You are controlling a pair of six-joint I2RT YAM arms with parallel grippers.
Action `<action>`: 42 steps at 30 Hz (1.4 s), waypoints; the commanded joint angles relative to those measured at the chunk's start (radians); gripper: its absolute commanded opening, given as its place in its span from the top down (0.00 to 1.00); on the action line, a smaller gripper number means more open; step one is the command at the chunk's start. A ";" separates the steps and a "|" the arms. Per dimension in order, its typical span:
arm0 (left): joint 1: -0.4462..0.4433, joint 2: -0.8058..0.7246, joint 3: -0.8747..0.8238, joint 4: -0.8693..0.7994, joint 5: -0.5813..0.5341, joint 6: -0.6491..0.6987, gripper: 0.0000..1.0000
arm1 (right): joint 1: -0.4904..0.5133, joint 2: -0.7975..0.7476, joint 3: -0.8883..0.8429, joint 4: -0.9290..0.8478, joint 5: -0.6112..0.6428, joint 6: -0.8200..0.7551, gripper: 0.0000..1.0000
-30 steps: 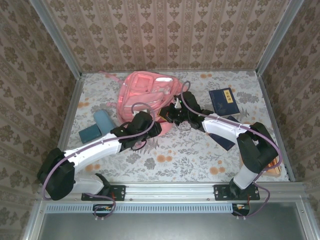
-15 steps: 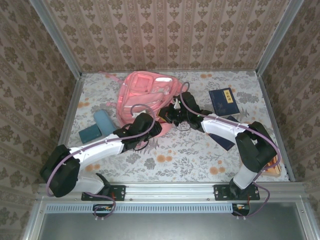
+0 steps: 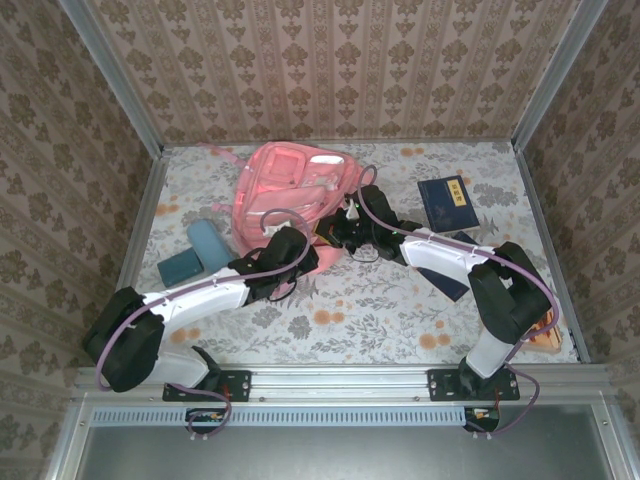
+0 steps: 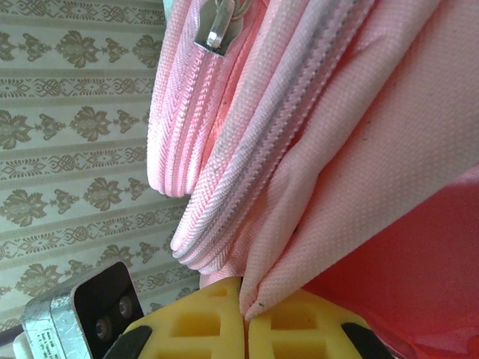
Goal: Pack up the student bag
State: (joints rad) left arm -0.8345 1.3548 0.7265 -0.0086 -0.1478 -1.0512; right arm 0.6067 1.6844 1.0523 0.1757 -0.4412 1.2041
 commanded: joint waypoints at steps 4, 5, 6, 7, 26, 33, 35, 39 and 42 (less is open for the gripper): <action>0.008 -0.027 -0.035 -0.020 -0.056 0.062 0.99 | 0.009 -0.009 0.063 -0.034 0.015 -0.060 0.94; 0.008 -0.035 -0.036 -0.035 -0.063 0.072 1.00 | 0.006 -0.013 0.067 -0.057 0.032 -0.073 0.94; 0.008 -0.041 -0.037 -0.051 -0.071 0.082 1.00 | 0.004 -0.017 0.067 -0.080 0.049 -0.085 0.94; 0.009 -0.052 -0.037 -0.073 -0.081 0.094 1.00 | 0.000 -0.023 0.066 -0.104 0.069 -0.101 0.95; 0.112 -0.142 -0.089 -0.099 0.009 0.339 1.00 | -0.122 -0.146 -0.060 -0.254 0.160 -0.222 0.80; 0.112 -0.095 -0.070 -0.068 0.090 0.401 1.00 | -0.108 -0.192 -0.146 -0.195 0.101 -0.068 0.40; 0.112 -0.090 -0.066 -0.054 0.124 0.422 1.00 | -0.093 -0.199 -0.167 -0.161 0.084 -0.013 0.38; 0.109 -0.082 -0.059 -0.033 0.185 0.455 1.00 | -0.054 -0.209 -0.178 -0.191 0.133 0.065 0.41; 0.102 -0.080 -0.052 -0.019 0.222 0.475 1.00 | -0.029 -0.222 -0.182 -0.266 0.235 0.096 0.42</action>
State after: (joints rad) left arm -0.7250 1.2690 0.6319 -0.0807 -0.0021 -0.6319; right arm 0.5587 1.5013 0.8852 -0.0334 -0.2916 1.2194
